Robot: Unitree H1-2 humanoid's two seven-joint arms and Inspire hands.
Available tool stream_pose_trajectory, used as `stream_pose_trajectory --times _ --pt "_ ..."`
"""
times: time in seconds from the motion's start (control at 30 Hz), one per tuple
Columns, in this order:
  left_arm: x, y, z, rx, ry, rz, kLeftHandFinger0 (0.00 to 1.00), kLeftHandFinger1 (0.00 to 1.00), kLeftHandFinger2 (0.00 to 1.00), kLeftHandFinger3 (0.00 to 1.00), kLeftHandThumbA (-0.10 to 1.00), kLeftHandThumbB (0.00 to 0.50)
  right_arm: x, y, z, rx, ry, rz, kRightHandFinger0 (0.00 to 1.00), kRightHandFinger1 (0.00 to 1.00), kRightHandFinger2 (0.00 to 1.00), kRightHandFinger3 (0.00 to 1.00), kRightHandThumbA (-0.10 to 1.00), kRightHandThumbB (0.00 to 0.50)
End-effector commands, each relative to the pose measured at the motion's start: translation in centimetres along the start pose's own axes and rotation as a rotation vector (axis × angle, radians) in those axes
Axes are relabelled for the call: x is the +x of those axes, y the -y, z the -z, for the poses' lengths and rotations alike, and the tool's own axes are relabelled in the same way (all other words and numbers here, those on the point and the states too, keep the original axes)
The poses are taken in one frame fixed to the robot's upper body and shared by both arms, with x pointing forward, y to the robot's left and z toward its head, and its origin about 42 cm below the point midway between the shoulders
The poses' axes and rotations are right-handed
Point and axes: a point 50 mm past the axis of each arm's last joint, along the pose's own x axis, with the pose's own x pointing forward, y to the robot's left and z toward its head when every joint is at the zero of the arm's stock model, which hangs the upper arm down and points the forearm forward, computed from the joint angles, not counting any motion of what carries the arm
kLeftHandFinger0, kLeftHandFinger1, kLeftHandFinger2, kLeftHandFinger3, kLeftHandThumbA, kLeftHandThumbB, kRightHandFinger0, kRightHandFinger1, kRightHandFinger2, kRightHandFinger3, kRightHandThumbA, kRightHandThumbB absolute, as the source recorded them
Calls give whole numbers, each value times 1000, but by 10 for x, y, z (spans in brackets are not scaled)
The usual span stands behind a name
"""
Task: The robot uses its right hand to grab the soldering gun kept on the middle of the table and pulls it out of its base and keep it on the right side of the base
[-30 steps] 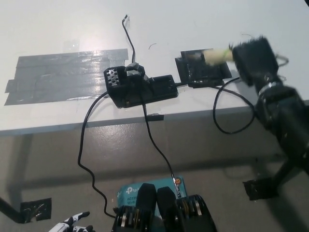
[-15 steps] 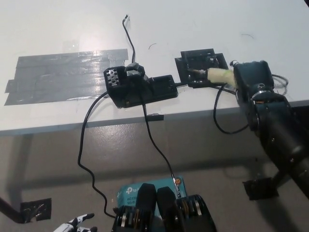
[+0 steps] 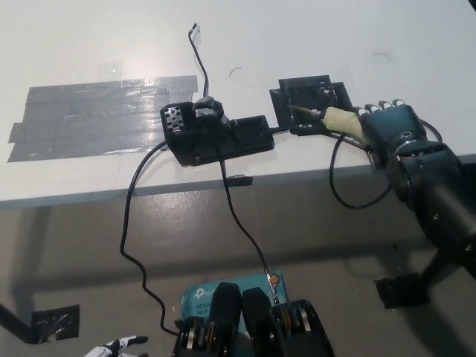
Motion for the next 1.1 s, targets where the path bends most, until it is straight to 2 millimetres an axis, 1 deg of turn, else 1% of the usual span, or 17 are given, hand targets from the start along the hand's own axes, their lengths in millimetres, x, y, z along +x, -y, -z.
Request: stream_pose_trajectory --times 0.0,0.1,0.13,0.23,0.3,0.33,0.47,0.53,0.57,0.6,0.63,0.73,0.77,0.8,0.9,0.97,1.07 --pt "-9 -12 -1 43 -12 -2 469 593 695 859 580 256 -3 53 17 37 22 53 1000 1000 1000 1000 1000 500" --pt "-9 -13 -2 46 -12 -6 468 598 699 860 570 258 -6 65 25 61 26 75 1000 1000 1000 1000 1000 500" --pt "-10 -13 -2 43 -9 -7 461 582 681 845 567 258 -15 78 34 101 38 105 1000 1000 1000 1000 1000 500" --pt "-10 -13 0 46 -15 -5 479 599 682 830 571 256 -28 87 45 153 72 146 1000 1000 1000 1000 1000 500" --pt "-10 -13 -1 52 -16 -5 496 607 689 836 572 250 -52 100 57 216 107 206 1000 1000 1000 1000 984 500" --pt "-10 -13 -1 52 -16 -5 495 606 687 835 573 250 -53 100 58 220 108 208 1000 1000 1000 1000 982 500" --pt "-11 -14 1 33 -18 -7 518 625 701 854 556 252 -104 95 72 332 189 293 1000 1000 1000 1000 1000 500" --pt "-10 -14 1 31 -18 -3 478 586 657 833 564 258 -144 80 80 422 238 359 1000 1000 1000 1000 1000 500" --pt "-10 -14 1 31 -18 -3 479 587 655 830 564 258 -149 77 81 434 242 364 1000 1000 1000 1000 1000 500" --pt "-9 -14 0 37 -14 -8 480 582 655 822 560 256 -181 61 86 503 259 410 1000 1000 1000 1000 1000 500" --pt "-9 -14 0 37 -14 -8 480 582 654 820 560 256 -181 60 86 504 259 410 1000 1000 1000 1000 1000 500" --pt "-11 -17 -1 49 -13 -8 486 598 685 846 562 240 -229 12 93 606 254 392 1000 1000 1000 1000 919 500" --pt "-11 -17 -1 49 -15 -7 495 607 691 833 555 234 -236 -3 97 625 227 386 1000 1000 1000 1000 852 488" --pt "-12 -17 0 48 -19 -6 498 608 692 830 553 234 -237 -4 96 627 228 383 1000 1000 1000 1000 847 489" --pt "-11 -16 1 51 -22 -2 489 618 700 803 552 241 -246 -58 108 756 149 325 1000 1000 1000 1000 846 497" --pt "-10 -16 2 44 -24 -4 475 608 688 813 542 238 -252 -77 108 781 132 299 1000 1000 1000 1000 849 474" --pt "-13 -25 2 56 -29 -21 491 606 694 900 559 246 -251 -123 85 884 137 277 1000 1000 1000 1000 766 423"
